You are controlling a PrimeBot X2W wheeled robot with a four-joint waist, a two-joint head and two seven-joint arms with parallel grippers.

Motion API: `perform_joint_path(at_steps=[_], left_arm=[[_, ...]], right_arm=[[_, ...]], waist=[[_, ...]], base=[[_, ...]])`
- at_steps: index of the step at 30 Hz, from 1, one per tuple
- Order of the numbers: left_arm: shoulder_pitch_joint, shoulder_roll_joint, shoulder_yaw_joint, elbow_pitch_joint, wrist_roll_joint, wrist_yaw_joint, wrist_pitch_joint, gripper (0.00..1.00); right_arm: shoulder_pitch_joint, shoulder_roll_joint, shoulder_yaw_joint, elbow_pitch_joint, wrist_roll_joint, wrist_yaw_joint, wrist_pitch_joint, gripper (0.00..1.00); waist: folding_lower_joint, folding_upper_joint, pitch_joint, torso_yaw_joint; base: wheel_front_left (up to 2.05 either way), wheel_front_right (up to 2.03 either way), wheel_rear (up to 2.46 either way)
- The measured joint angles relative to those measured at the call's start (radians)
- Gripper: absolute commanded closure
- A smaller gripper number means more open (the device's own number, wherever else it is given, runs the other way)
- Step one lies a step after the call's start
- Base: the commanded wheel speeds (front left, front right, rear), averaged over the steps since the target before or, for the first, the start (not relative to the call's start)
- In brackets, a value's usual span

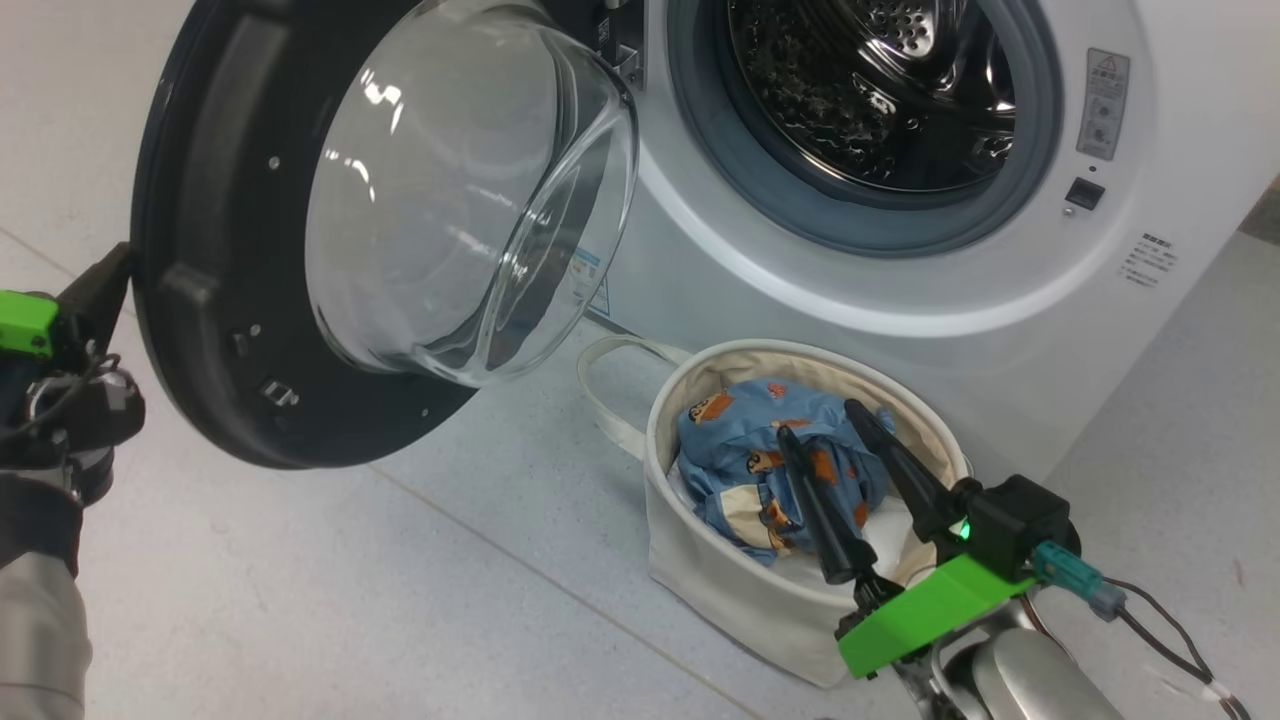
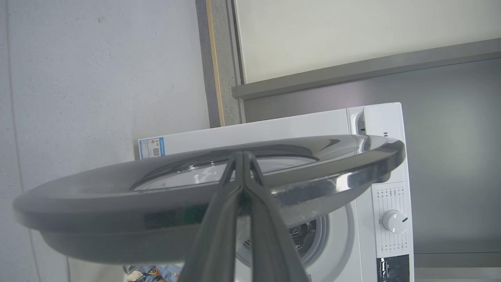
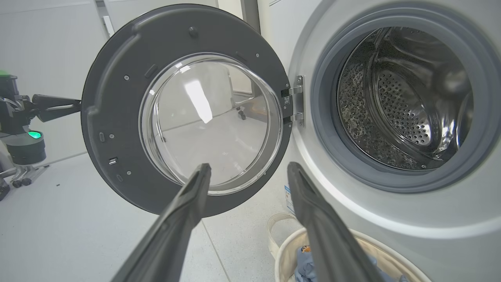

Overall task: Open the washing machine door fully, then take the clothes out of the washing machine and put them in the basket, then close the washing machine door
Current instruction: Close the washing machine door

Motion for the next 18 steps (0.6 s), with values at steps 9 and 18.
perform_joint_path(at_steps=[9, 18], left_arm=[[-0.026, -0.026, -0.055, 0.048, 0.017, -0.059, 0.062, 1.00], [0.109, -0.140, -0.147, -0.183, 0.023, -0.108, 0.156, 1.00]], right_arm=[[0.002, 0.002, -0.003, -0.003, -0.001, 0.000, 0.006, 0.00], [0.038, 0.013, -0.045, -0.005, -0.013, 0.000, -0.004, 0.00]], waist=[[0.0000, 0.0000, -0.004, 0.006], [0.0000, 0.0000, -0.019, -0.039]], base=[[0.00, 0.00, 0.00], [0.00, 0.00, 0.00]])
